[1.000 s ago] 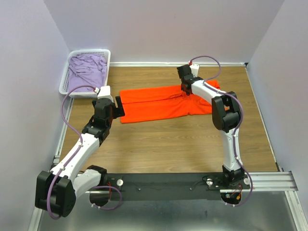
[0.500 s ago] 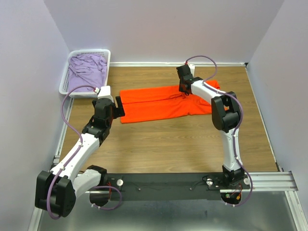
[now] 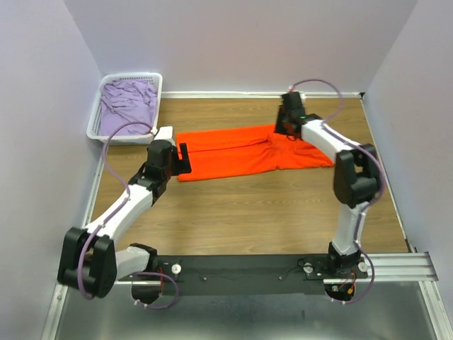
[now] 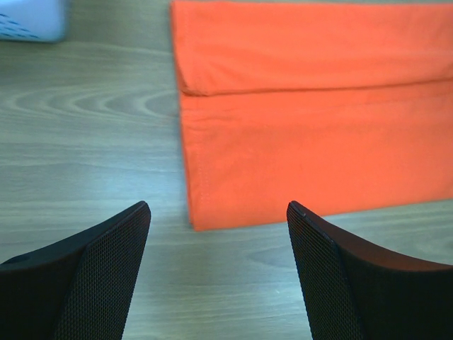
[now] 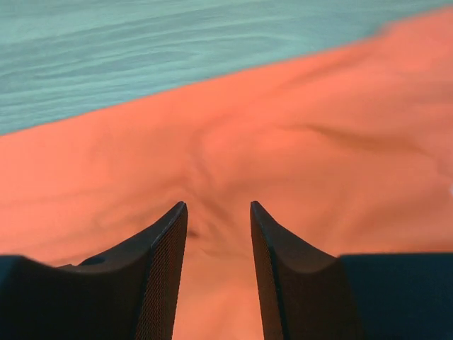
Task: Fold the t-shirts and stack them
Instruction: Fold the tshirt
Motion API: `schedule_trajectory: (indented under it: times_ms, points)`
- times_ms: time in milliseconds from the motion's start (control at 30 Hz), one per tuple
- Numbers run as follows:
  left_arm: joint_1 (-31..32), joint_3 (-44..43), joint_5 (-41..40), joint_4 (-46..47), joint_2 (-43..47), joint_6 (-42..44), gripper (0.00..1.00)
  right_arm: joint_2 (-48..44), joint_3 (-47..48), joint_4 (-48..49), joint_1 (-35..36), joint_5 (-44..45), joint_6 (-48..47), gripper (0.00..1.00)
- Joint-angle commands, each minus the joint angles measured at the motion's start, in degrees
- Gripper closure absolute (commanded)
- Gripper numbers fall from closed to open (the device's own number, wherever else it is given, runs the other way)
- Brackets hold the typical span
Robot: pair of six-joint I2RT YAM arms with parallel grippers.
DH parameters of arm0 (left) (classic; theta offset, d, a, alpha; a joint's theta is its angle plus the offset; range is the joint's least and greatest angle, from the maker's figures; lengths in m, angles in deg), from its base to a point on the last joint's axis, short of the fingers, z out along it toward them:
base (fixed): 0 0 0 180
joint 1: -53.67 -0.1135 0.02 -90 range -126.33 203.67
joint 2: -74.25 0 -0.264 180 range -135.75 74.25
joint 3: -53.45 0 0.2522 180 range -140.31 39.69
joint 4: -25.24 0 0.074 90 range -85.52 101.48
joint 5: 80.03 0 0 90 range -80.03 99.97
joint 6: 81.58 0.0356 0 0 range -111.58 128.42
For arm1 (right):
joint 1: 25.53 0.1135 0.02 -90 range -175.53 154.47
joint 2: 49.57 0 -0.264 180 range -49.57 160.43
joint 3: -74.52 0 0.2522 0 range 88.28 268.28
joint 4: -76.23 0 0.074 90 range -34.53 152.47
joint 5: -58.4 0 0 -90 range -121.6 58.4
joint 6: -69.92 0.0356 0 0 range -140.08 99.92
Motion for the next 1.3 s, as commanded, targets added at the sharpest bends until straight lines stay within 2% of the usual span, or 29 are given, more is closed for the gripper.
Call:
schedule_trajectory:
  times_ms: [0,33,300,367,567,833,933,1133,1267]
  points:
    - [0.7,-4.6,7.7,-1.2,-7.0,-2.0,0.14,-10.6,-8.1,0.7,-8.6,-6.2,7.6,0.53]
    - [0.8,-6.1,8.2,-1.7,-8.5,-2.1,0.14,-12.0,-9.9,1.1,-12.4,-10.4,10.2,0.55]
    - [2.0,-14.4,13.6,-6.1,-25.3,-1.0,0.16,-20.9,-27.4,6.8,-27.1,-21.8,15.3,0.62]
    - [2.0,-16.5,13.9,-7.6,-30.0,-0.2,0.17,-21.3,-30.3,9.1,-29.4,-23.5,16.7,0.63]
    - [2.1,-19.7,13.6,-13.1,-35.8,0.6,0.17,-20.7,-36.8,12.2,-33.7,-25.4,19.4,0.64]
    - [2.1,-15.0,13.9,-19.3,-35.6,0.3,0.16,-24.6,-46.5,11.7,-40.0,-23.3,24.5,0.63]
    - [1.9,-12.6,14.4,-20.6,-34.4,-1.0,0.16,-27.6,-48.2,7.7,-40.7,-19.1,24.2,0.63]
    - [2.0,-10.2,16.7,-21.6,-29.5,-2.2,0.16,-32.4,-46.4,1.5,-41.7,-15.8,20.4,0.62]
    - [2.0,-11.3,15.8,-21.8,-26.6,-2.2,0.16,-32.0,-39.7,1.8,-39.5,-22.6,13.9,0.60]
